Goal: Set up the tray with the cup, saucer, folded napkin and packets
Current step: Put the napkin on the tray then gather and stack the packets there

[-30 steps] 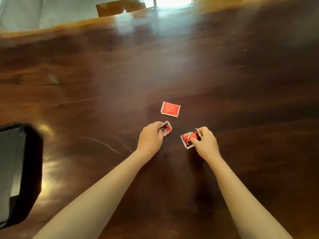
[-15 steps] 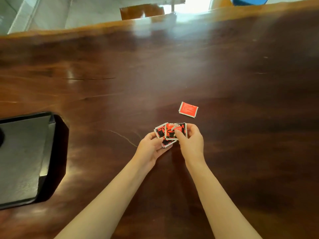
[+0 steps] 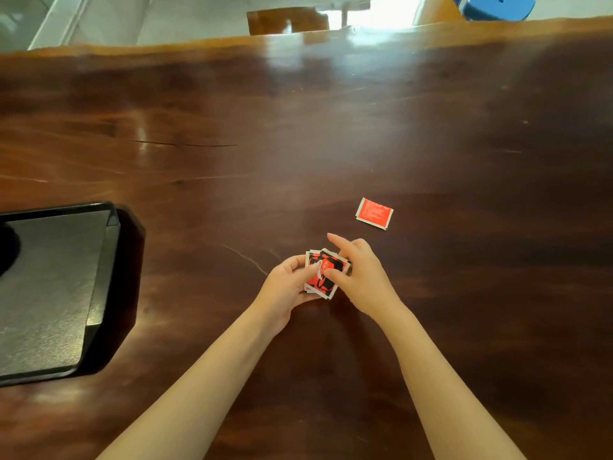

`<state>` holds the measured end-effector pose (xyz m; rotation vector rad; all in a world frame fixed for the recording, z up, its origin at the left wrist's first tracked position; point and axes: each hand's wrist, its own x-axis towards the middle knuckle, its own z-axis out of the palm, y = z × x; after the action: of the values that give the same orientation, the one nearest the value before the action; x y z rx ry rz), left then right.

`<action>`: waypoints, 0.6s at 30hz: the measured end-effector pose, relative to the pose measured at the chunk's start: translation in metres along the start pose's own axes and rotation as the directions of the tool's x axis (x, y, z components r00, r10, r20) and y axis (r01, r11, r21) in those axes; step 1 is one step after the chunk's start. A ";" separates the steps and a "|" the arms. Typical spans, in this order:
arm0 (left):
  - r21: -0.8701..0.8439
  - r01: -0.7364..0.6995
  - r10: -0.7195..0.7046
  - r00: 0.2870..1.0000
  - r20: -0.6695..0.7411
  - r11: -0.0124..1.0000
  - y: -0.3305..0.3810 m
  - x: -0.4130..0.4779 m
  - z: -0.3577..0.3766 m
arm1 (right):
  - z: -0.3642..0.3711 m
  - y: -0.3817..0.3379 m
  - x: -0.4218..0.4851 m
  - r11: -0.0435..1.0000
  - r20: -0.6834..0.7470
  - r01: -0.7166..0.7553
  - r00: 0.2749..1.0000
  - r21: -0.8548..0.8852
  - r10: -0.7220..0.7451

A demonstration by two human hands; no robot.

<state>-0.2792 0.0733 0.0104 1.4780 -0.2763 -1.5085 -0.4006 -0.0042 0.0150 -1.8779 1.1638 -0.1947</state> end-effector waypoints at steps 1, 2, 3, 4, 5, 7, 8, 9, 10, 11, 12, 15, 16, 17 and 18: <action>0.034 -0.006 0.006 1.000 0.001 0.999 -0.001 0.000 -0.002 | -0.002 0.000 0.003 1.000 0.043 0.024 0.999 -0.014 -0.023; 0.058 -0.008 0.008 1.000 -0.004 0.998 -0.002 0.001 -0.005 | -0.004 0.001 0.008 0.998 0.083 0.057 0.995 -0.014 -0.056; 0.067 -0.008 0.009 1.000 -0.011 0.998 -0.003 0.001 -0.007 | -0.006 0.004 0.014 0.996 0.105 0.086 0.991 0.008 -0.086; 0.065 -0.007 0.009 1.000 -0.020 0.998 -0.004 0.002 -0.010 | -0.010 0.010 0.024 0.995 0.077 0.093 0.992 0.039 -0.096; 0.058 -0.005 0.006 0.999 -0.032 0.998 -0.004 0.002 -0.012 | -0.015 0.018 0.037 0.997 -0.007 0.068 0.998 0.048 -0.067; 0.054 0.007 -0.004 0.998 -0.057 0.999 -0.004 0.002 -0.018 | -0.028 0.039 0.068 0.992 -0.204 -0.080 0.977 -0.101 0.058; 0.057 0.014 -0.010 0.998 -0.068 0.998 -0.004 0.002 -0.021 | -0.035 0.049 0.082 0.960 -0.250 -0.184 0.960 -0.212 0.128; 0.061 0.018 -0.013 0.997 -0.080 0.998 -0.004 0.002 -0.024 | -0.040 0.058 0.093 0.915 -0.255 -0.256 0.950 -0.313 0.178; 0.065 0.022 -0.016 0.996 -0.092 0.998 -0.004 0.002 -0.028 | -0.043 0.065 0.101 0.872 -0.236 -0.282 0.951 -0.401 0.199; 0.070 0.027 -0.019 0.994 -0.105 0.997 -0.004 0.001 -0.031 | -0.044 0.070 0.107 0.840 -0.221 -0.277 0.956 -0.467 0.192; 0.077 0.030 -0.021 0.993 -0.120 0.997 -0.003 0.000 -0.033 | -0.044 0.073 0.110 0.824 -0.222 -0.258 0.961 -0.504 0.165; 0.095 0.033 -0.019 0.989 -0.144 0.995 -0.003 -0.002 -0.040 | -0.039 0.070 0.115 0.866 -0.265 -0.260 0.952 -0.427 0.155; 0.098 0.030 -0.016 0.989 -0.148 0.995 -0.003 -0.003 -0.042 | -0.036 0.068 0.114 0.879 -0.260 -0.281 0.947 -0.385 0.188; 0.101 0.027 -0.011 0.988 -0.153 0.995 -0.004 -0.003 -0.043 | -0.033 0.066 0.112 0.887 -0.245 -0.304 0.943 -0.347 0.227; 0.104 0.023 -0.006 0.987 -0.160 0.994 -0.004 -0.004 -0.044 | -0.029 0.064 0.108 0.897 -0.225 -0.323 0.939 -0.303 0.262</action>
<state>-0.2439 0.0982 -0.0003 1.6778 -0.2531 -1.3957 -0.3986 -0.1163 -0.0485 -1.9725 1.6764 0.0077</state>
